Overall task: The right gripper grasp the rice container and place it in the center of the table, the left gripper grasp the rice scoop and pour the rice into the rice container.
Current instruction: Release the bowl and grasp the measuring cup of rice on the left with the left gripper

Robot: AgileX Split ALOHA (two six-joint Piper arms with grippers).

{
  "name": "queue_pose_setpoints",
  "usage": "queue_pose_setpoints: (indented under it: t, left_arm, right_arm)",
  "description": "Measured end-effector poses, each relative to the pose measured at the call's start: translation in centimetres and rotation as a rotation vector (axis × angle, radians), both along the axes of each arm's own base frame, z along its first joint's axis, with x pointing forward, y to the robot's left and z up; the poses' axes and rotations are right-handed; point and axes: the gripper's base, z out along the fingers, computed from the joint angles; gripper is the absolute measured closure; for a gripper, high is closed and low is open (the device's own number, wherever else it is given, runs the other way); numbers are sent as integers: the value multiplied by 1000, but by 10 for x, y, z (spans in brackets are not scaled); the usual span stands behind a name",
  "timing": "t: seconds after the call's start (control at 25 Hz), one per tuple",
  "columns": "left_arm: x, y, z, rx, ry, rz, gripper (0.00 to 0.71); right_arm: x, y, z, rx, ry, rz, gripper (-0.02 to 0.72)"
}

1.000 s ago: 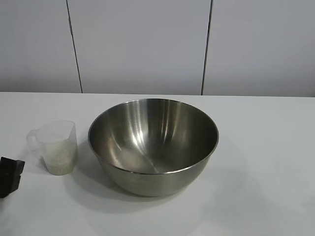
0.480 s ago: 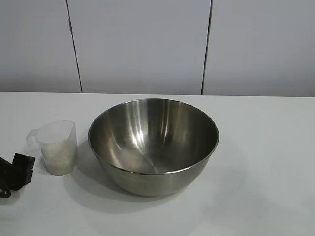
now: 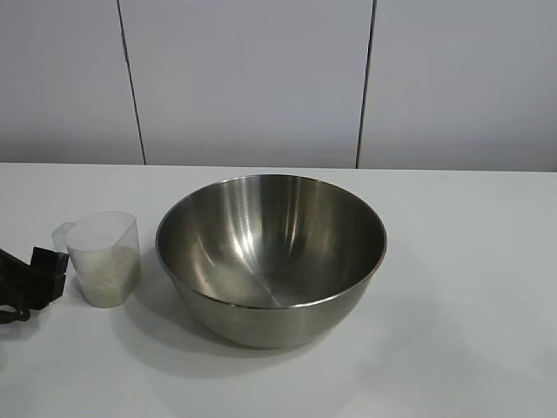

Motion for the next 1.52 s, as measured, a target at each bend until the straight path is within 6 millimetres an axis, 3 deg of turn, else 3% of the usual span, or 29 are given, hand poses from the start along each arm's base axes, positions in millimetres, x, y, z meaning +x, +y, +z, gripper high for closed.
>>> queue_pose_setpoints:
  t: [0.28, 0.76, 1.24, 1.52]
  left_arm:
    - [2, -12, 1, -12, -9, -140, 51]
    - [8, 1, 2, -116, -9, -56, 57]
    - [9, -4, 2, -126, -10, -116, 229]
    - [12, -9, 4, -129, -23, -169, 253]
  right_arm:
    - [0, 0, 0, 0, 0, 0, 93]
    - [0, 0, 0, 0, -1, 0, 93]
    - [0, 0, 0, 0, -1, 0, 93]
    - [0, 0, 0, 0, -1, 0, 93]
